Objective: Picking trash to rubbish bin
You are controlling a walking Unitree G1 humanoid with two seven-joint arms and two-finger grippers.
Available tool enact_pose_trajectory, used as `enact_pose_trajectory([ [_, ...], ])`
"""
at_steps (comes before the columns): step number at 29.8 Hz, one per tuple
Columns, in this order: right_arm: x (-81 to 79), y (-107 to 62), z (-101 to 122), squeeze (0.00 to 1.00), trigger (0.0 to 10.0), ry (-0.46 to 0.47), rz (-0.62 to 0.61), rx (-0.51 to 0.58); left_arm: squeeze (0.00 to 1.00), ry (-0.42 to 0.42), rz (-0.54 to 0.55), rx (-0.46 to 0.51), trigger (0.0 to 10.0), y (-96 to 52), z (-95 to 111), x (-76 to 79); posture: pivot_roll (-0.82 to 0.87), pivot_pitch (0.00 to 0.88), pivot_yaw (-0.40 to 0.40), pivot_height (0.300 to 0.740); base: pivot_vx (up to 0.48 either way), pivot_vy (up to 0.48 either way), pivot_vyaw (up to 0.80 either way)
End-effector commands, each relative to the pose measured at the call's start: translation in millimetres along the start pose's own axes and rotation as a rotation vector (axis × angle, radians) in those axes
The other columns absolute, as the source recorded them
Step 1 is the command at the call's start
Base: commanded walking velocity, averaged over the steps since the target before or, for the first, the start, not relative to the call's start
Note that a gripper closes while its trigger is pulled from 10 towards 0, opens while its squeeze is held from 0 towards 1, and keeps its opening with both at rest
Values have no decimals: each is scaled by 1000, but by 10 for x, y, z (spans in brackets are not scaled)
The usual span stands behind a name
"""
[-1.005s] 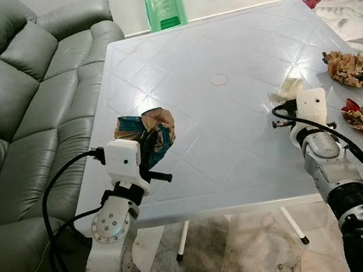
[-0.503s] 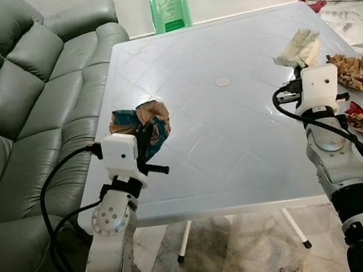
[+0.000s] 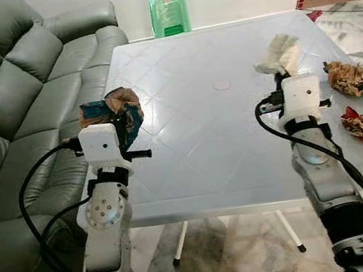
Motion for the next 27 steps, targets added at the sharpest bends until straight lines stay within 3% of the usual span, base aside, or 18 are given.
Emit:
enact_pose_trajectory([
  [1, -61, 8, 91, 0, 10000, 5, 28, 10, 0, 8, 22, 3, 0, -30, 21, -33, -43, 25, 15, 740, 0, 0, 0],
  [21, -24, 19, 48, 0, 10000, 23, 26, -49, 0, 1, 12, -6, 0, -32, 6, -18, -47, 29, 5, 740, 0, 0, 0],
  [27, -8, 24, 45, 0, 10000, 24, 20, -55, 0, 2, 6, -10, 0, -33, -3, -11, -48, 29, 7, 740, -291, 0, 0],
])
Point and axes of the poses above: a point about 5 cm out from each wrist's last joint towards the gripper, its own y axis pointing out of the wrist towards the gripper, its own z axis along the axis of the wrist's last joint, x = y × z, the point moved 3 cm from there along y, pointing out of the wrist towards the gripper, and after that the axes turned 13 degrees about y, right-handed, at the moved point
